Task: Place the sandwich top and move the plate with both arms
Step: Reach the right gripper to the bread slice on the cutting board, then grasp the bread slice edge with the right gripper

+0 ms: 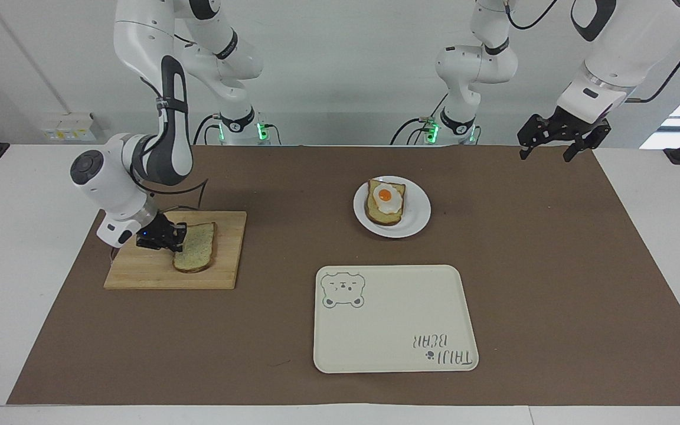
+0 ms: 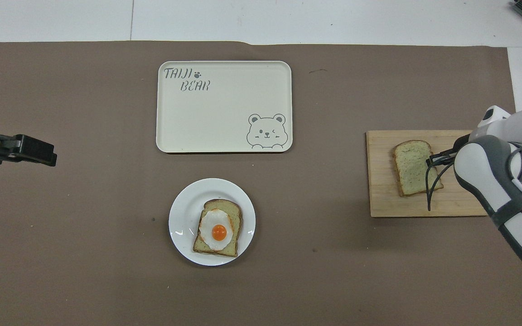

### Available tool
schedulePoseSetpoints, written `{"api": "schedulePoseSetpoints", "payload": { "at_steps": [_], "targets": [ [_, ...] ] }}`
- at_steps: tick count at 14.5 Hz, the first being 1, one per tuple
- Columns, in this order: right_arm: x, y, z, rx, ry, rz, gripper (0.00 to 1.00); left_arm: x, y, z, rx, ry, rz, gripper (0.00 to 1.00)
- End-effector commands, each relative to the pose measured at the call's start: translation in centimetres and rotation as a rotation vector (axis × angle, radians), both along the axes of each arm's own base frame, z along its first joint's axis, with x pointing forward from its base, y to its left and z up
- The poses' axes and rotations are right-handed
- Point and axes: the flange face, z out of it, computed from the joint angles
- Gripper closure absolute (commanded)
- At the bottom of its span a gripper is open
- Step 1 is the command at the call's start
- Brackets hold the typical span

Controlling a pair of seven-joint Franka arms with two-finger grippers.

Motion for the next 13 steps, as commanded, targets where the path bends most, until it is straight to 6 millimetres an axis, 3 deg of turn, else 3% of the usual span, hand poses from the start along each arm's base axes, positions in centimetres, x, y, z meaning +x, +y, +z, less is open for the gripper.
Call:
{"api": "schedulePoseSetpoints", "payload": {
  "at_steps": [1,13],
  "targets": [
    [0.4,0.1,1.6,0.025,0.011,-0.023,1.0,-0.5,0.5,0.4,0.014,0.001,-0.006,0.0],
    [0.4,0.5,10.3,0.093,0.062,-0.006,1.0,-0.4,0.5,0.5,0.012,-0.007,-0.004,0.0]
  ]
}}
